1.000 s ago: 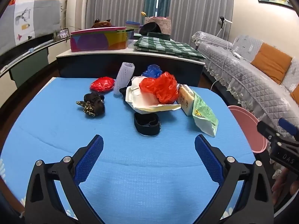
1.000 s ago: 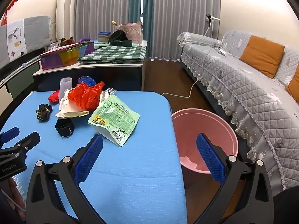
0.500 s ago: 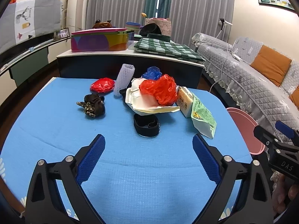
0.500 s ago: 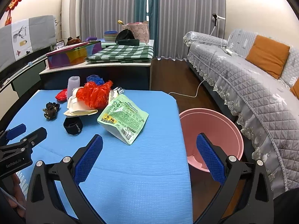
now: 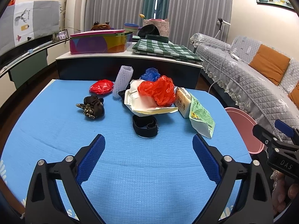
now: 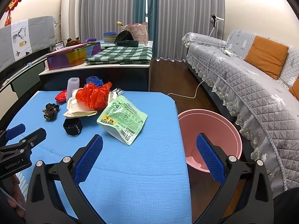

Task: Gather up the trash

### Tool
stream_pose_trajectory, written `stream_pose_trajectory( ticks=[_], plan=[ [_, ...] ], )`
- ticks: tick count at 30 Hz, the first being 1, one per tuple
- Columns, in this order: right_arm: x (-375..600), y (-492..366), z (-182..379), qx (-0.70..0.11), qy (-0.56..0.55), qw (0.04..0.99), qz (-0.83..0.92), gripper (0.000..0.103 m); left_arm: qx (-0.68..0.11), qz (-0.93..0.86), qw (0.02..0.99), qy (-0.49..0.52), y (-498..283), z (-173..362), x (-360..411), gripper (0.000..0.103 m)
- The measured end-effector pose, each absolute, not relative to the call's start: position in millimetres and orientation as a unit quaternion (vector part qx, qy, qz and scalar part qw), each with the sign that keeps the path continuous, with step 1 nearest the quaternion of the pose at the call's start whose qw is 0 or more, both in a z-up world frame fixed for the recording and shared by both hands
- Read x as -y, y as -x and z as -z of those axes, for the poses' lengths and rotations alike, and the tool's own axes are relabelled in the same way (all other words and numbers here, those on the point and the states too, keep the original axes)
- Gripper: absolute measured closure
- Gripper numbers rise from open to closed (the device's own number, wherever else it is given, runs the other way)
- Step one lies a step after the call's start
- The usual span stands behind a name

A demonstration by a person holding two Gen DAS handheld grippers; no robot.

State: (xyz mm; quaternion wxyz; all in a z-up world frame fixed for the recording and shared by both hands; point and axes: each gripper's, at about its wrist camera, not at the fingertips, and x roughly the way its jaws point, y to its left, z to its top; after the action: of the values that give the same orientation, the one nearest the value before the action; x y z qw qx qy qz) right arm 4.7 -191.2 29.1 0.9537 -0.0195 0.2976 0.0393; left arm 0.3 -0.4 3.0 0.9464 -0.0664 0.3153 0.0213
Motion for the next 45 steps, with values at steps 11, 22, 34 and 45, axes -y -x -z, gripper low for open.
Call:
stream_pose_trajectory(
  ticks=[11, 22, 34, 45],
  plan=[
    [188.9, -3.9, -29.1, -0.294, 0.022, 0.955, -0.041, 0.005, -0.314, -0.017, 0.947, 0.064, -0.7, -4.0, 2.0, 0.012],
    [187.4, -3.6, -28.7, -0.29, 0.027, 0.956, -0.034, 0.005, -0.314, -0.016, 0.947, 0.064, 0.3, -4.5, 2.3, 0.012],
    [189.9, -2.2, -28.7, -0.289, 0.024, 0.957, -0.033, 0.005, -0.314, -0.016, 0.947, 0.065, -0.4, -5.3, 3.3, 0.012],
    [187.0, -7.4, -26.1, -0.297, 0.005, 0.953, -0.06, 0.026, -0.303, -0.022, 0.95, 0.069, -0.5, -10.6, -0.7, 0.015]
  ],
)
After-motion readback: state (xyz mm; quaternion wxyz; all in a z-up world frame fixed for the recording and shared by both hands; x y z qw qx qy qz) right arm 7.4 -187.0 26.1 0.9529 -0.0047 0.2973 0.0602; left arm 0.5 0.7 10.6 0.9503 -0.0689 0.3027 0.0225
